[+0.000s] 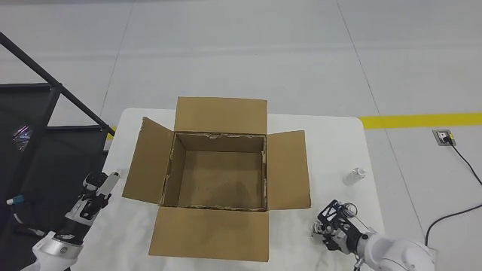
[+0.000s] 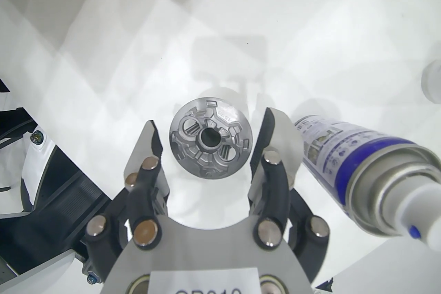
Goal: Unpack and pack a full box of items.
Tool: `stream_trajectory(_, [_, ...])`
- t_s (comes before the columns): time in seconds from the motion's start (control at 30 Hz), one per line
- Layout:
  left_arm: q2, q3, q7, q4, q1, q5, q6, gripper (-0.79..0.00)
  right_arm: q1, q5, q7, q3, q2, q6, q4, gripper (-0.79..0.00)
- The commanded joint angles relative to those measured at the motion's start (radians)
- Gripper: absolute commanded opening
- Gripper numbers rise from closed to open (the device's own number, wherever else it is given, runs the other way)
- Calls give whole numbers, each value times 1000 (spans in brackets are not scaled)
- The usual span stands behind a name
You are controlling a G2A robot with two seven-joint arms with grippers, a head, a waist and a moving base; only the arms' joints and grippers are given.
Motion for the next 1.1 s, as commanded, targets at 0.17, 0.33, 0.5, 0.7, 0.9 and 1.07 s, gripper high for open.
stream_trajectory(0.17, [0, 0, 0, 0, 0, 0, 0, 0, -91, 49, -66, 97, 13, -33, -164, -785])
stream_trajectory(0.33, [0, 0, 0, 0, 0, 0, 0, 0, -229, 118, -63, 266, 20, 26, -481, -785])
stream_trajectory(0.5, [0, 0, 0, 0, 0, 0, 0, 0, -198, 177, -67, 345, 26, 38, -575, -785])
stream_trajectory(0.7, [0, 0, 0, 0, 0, 0, 0, 0, 9, 301, 40, 223, 37, 45, -575, -785])
stream_trajectory(0.9, [0, 0, 0, 0, 0, 0, 0, 0, 251, 308, 184, -96, 27, 206, -575, -785])
stream_trajectory(1.07, [0, 0, 0, 0, 0, 0, 0, 0, 439, 205, 220, -386, -6, 361, -507, -785])
